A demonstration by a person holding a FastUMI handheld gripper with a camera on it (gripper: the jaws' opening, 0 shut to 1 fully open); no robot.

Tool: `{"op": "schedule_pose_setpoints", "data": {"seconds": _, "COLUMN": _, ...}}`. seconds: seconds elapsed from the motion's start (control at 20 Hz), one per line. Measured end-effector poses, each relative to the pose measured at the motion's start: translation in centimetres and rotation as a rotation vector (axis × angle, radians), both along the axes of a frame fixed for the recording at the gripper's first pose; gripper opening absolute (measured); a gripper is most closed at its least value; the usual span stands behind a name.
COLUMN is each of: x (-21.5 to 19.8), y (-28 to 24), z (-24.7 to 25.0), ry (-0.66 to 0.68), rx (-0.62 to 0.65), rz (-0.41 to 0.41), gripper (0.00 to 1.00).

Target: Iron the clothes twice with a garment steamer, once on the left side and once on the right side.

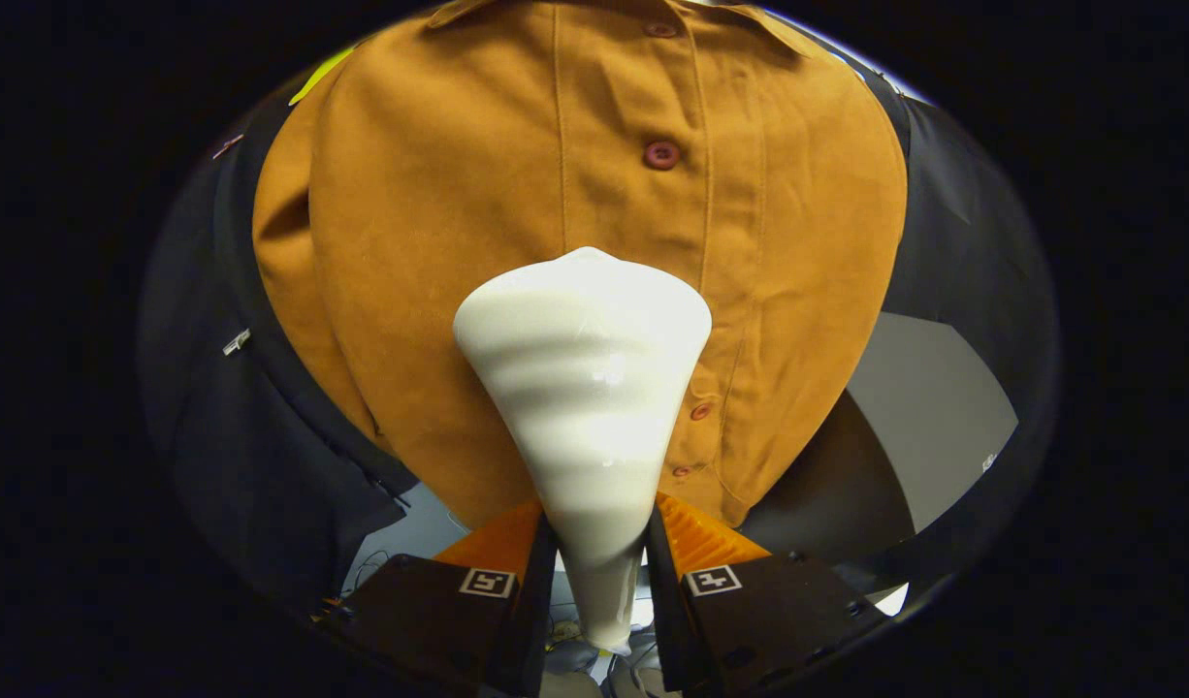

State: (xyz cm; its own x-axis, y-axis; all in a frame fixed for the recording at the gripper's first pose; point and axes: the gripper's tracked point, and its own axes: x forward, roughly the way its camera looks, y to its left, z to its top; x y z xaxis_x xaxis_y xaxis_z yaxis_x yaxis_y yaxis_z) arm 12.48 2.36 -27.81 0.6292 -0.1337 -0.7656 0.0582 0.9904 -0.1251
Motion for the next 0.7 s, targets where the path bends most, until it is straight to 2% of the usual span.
{"op": "schedule_pose_setpoints", "data": {"seconds": 0.25, "x": 0.1, "y": -2.2, "z": 3.0, "ry": -0.065, "rx": -0.002, "rz": -0.031, "gripper": 0.49}}
{"op": "schedule_pose_setpoints", "data": {"seconds": 0.7, "x": 1.2, "y": -6.9, "z": 10.9, "ry": -0.274, "rx": -0.03, "rz": -0.091, "gripper": 0.49}}
